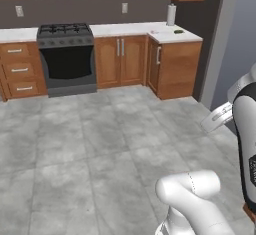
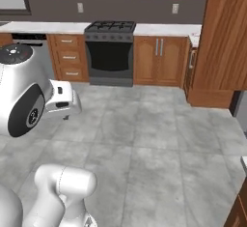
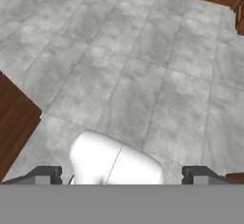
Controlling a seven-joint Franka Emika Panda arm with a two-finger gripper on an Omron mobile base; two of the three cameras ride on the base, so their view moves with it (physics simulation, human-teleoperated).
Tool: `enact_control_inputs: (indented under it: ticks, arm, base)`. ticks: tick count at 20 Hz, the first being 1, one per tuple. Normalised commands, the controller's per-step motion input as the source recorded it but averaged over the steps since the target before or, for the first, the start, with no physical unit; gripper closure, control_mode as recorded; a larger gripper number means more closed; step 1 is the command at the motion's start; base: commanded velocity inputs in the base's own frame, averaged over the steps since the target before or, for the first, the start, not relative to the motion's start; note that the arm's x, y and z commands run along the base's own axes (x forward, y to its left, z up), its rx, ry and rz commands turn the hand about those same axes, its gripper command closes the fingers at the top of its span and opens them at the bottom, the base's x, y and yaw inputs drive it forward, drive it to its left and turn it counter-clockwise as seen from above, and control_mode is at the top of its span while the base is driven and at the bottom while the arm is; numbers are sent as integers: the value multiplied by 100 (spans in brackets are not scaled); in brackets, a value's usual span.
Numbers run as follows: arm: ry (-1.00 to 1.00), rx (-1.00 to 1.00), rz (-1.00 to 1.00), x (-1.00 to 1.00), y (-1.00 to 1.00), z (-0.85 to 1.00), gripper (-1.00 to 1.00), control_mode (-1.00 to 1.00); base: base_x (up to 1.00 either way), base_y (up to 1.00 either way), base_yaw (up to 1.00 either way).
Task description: Pick the bar and bar from the counter and place them in the cabinets closest to them.
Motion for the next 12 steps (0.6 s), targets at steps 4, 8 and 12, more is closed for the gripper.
enact_control_inputs:
  ticks: [4, 8, 12]
  arm:
    - [0, 0, 0, 0, 0, 0, -100, 100]
    - [0, 0, 0, 0, 0, 0, -100, 100]
    - [0, 0, 0, 0, 0, 0, -100, 100]
  base:
    - [65, 8, 0]
    - [68, 8, 0]
    - [70, 8, 0]
